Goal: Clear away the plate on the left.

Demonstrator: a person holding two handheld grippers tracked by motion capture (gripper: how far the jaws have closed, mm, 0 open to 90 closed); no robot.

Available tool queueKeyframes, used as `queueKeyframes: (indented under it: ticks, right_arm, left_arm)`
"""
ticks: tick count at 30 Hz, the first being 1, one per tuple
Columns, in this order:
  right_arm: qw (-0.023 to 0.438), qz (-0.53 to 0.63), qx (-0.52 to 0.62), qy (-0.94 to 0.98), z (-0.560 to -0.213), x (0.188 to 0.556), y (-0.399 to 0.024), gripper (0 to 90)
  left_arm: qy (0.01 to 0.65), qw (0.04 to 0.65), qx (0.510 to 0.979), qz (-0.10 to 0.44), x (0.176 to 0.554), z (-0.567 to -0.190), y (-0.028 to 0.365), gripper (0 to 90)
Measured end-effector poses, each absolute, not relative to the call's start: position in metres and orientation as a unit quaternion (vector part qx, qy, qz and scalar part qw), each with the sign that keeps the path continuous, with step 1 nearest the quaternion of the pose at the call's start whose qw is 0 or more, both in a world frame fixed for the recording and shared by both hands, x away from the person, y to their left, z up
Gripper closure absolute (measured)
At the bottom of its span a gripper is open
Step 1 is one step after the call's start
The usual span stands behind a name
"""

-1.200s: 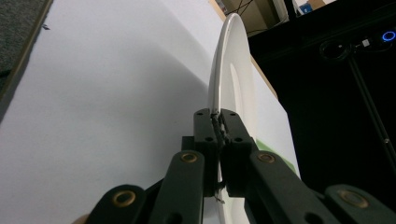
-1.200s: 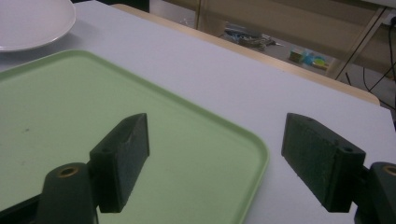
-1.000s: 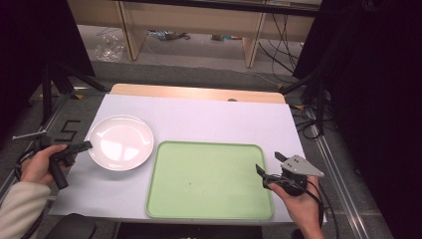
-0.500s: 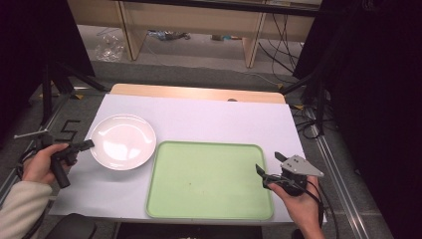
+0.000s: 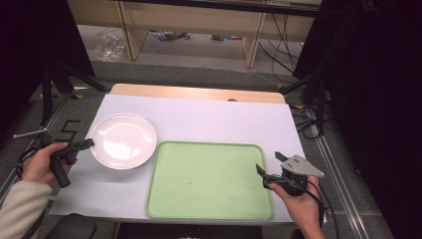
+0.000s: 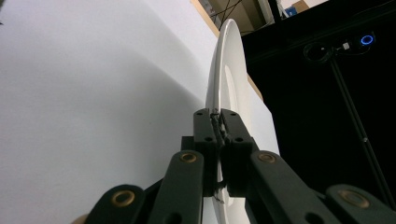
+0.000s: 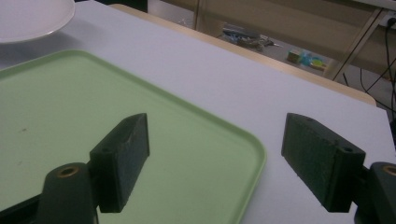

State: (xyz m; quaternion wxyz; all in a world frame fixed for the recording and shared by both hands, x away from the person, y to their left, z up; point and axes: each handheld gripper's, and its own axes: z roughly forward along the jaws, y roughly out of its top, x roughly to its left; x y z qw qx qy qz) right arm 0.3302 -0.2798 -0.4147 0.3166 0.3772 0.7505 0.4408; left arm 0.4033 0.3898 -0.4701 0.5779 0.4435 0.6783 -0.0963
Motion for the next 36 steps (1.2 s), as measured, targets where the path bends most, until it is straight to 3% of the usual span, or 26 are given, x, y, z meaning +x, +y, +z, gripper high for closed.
queueKeyframes:
  ticks: [36]
  right_arm:
    - [0.313,0.442,0.379,0.75,-0.414,0.329,-0.279,24.3]
  left_arm:
    - [0.667,0.57,0.463,-0.125,0.418,-0.463,0.353,85.3]
